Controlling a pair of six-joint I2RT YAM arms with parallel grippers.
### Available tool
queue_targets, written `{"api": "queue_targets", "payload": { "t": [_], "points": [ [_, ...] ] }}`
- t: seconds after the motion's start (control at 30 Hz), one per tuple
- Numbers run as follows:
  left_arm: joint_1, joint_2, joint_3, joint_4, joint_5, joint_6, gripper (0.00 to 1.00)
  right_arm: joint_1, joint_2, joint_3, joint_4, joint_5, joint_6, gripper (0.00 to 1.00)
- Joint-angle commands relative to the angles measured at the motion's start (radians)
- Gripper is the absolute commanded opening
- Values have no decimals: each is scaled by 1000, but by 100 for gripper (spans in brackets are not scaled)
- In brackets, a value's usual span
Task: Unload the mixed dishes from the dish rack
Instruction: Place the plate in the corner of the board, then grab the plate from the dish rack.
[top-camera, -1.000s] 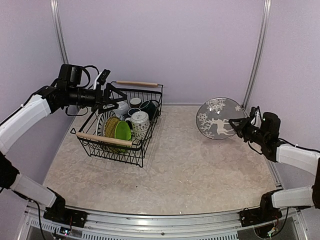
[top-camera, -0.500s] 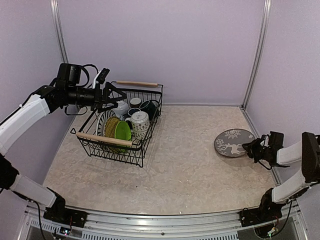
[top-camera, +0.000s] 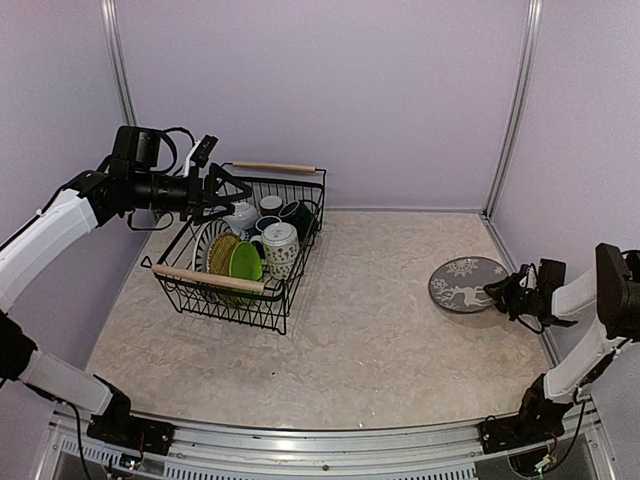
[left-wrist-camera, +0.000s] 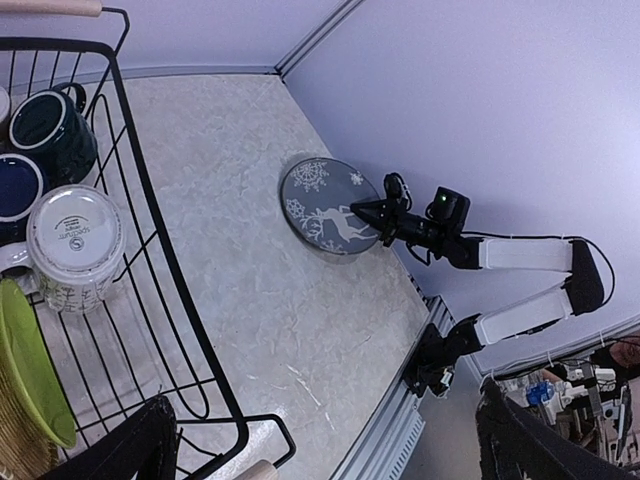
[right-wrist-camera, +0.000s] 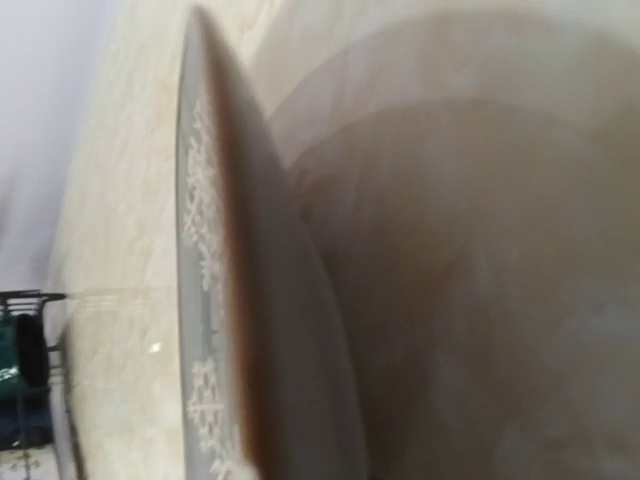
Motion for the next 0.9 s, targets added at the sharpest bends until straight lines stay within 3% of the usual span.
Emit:
{"api": "queue_targets", "payload": {
  "t": [0.0,0.13,0.17,0.23,0.37,0.47,0.87],
  "points": [
    [1,-16,34,-39,-54,36,99,-24,5,63,-125,118,-139,15],
    [1,-14,43,-65,-103,47,99,-49,9,96,-194,167,-192,14],
    [1,-13,44,-68,-105,48,99,-56,13,101,-202,170,-202,18],
    [0,-12,46,-70,-105,48,99,-61,22,114,-218,174,-220,31],
    [3,-11,49,-79,-127,54,99,-61,29,147,-296,222,-266,67],
    [9,-8,56,-94,-156,61,99,-61,5,161,-360,281,-303,80],
    [123,71,145,-256,-375,77,99,-60,-155,151,-645,575,-363,100]
  ]
}}
